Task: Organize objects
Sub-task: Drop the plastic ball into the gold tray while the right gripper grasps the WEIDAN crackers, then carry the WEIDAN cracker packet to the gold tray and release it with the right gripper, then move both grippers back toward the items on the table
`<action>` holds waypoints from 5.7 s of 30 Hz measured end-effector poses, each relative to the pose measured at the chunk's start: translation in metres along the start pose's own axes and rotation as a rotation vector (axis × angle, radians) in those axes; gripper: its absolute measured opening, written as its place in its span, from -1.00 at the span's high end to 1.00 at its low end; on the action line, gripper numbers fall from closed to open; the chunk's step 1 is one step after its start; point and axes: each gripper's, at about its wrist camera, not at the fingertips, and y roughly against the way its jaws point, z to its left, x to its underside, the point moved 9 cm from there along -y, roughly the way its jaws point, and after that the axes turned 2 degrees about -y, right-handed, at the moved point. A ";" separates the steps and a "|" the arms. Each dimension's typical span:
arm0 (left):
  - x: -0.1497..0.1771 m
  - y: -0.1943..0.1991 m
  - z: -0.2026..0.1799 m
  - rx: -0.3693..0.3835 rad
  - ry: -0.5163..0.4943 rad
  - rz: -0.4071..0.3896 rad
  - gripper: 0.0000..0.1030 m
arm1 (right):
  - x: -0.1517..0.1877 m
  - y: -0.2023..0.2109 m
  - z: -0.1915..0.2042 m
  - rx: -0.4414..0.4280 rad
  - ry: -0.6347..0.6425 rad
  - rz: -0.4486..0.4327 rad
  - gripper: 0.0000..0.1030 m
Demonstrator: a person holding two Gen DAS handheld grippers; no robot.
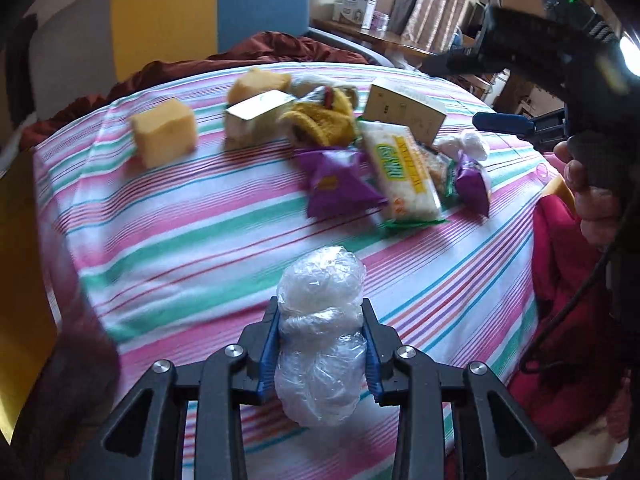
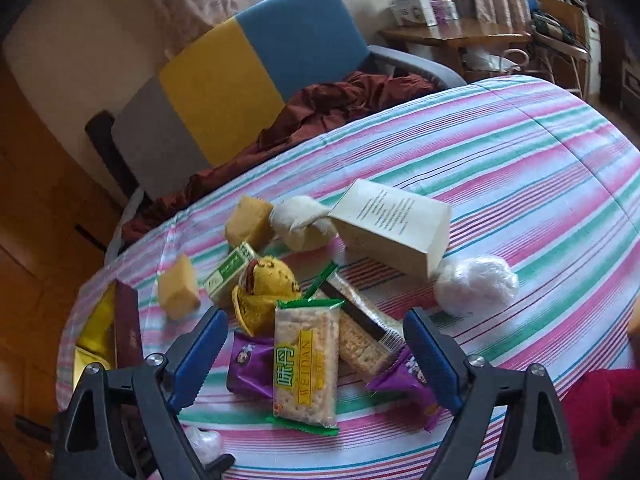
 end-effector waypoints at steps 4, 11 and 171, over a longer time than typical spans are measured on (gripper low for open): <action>0.004 0.005 0.009 -0.005 0.013 -0.023 0.27 | 0.022 -0.026 0.016 0.086 0.137 0.120 -0.53; 0.006 0.005 0.002 -0.041 -0.030 -0.060 0.28 | 0.045 -0.051 0.018 0.221 0.258 0.214 -0.35; 0.124 0.241 0.254 -0.639 0.565 -0.270 -0.65 | 0.138 -0.060 0.291 -0.170 0.562 0.205 -0.63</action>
